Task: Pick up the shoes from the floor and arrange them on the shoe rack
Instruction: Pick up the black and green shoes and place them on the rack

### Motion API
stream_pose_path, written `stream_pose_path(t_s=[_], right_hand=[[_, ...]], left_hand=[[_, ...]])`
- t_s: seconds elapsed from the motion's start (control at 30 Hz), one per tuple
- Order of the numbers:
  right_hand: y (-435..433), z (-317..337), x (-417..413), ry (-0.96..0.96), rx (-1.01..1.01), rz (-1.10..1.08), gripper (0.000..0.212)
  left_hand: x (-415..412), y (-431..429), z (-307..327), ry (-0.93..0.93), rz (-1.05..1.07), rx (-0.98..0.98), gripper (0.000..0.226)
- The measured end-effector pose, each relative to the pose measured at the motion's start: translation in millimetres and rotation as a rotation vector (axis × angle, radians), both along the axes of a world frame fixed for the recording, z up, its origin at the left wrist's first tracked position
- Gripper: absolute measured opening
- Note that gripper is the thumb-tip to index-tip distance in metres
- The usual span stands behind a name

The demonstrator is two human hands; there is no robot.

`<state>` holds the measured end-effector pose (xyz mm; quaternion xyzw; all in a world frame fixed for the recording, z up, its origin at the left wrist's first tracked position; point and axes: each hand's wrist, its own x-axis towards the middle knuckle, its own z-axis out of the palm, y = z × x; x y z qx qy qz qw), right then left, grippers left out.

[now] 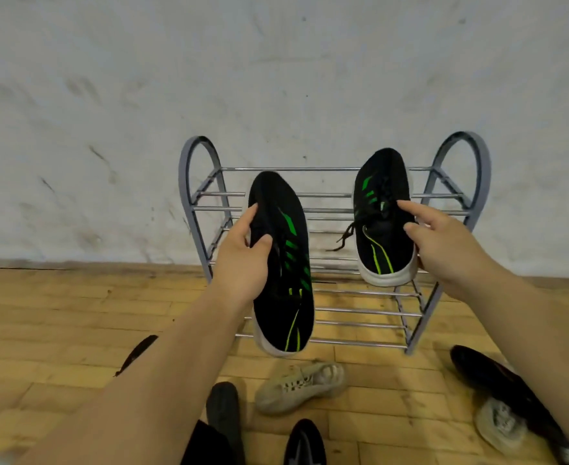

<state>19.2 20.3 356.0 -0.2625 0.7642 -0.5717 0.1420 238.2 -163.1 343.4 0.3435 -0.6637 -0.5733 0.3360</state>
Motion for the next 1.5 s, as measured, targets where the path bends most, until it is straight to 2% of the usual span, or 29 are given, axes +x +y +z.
stream_pose_path(t_s=[0.3, 0.53, 0.6, 0.77, 0.93, 1.03, 1.17, 1.3, 1.4, 1.5], right_hand=[[-66.6, -1.2, -40.3, -0.026, -0.164, -0.101, 0.041], [-100.5, 6.1, -70.8, 0.002, -0.244, -0.208, 0.040], [-106.9, 2.7, -76.1, 0.018, -0.217, -0.230, 0.039], [-110.3, 3.5, -78.5, 0.313, 0.052, -0.342, 0.041], [-99.0, -1.6, -63.2, 0.284, 0.022, -0.346, 0.045], [-92.7, -2.9, -37.3, 0.440, 0.032, -0.249, 0.047], [-83.0, 2.4, 12.2, 0.691, 0.059, 0.105, 0.059], [-65.8, 1.1, 43.4, 0.607, 0.223, 0.517, 0.086], [-56.6, -20.6, 49.6, 0.816, 0.368, 0.580, 0.099], [-47.4, -29.7, 46.8, 0.853, 0.385, 0.523, 0.102]], left_hand=[[-42.5, -22.3, -13.4, 0.118, 0.008, 0.205, 0.054], [-57.3, -36.5, -22.2, 0.159, 0.011, 0.279, 0.054], [-59.0, -38.0, -24.0, 0.157, 0.007, 0.291, 0.053], [-57.0, -38.7, -23.1, 0.150, -0.016, 0.299, 0.053], [-52.8, -39.1, -19.1, 0.172, -0.015, 0.299, 0.054], [-51.9, -38.2, -16.1, 0.206, 0.002, 0.324, 0.053], [-50.8, -31.9, -12.1, 0.321, 0.040, 0.397, 0.054], [-50.5, -25.2, -7.5, 0.445, 0.092, 0.476, 0.054], [-50.4, -16.6, -2.8, 0.519, 0.092, 0.554, 0.050], [-50.5, -4.5, 2.6, 0.532, 0.043, 0.556, 0.048]])
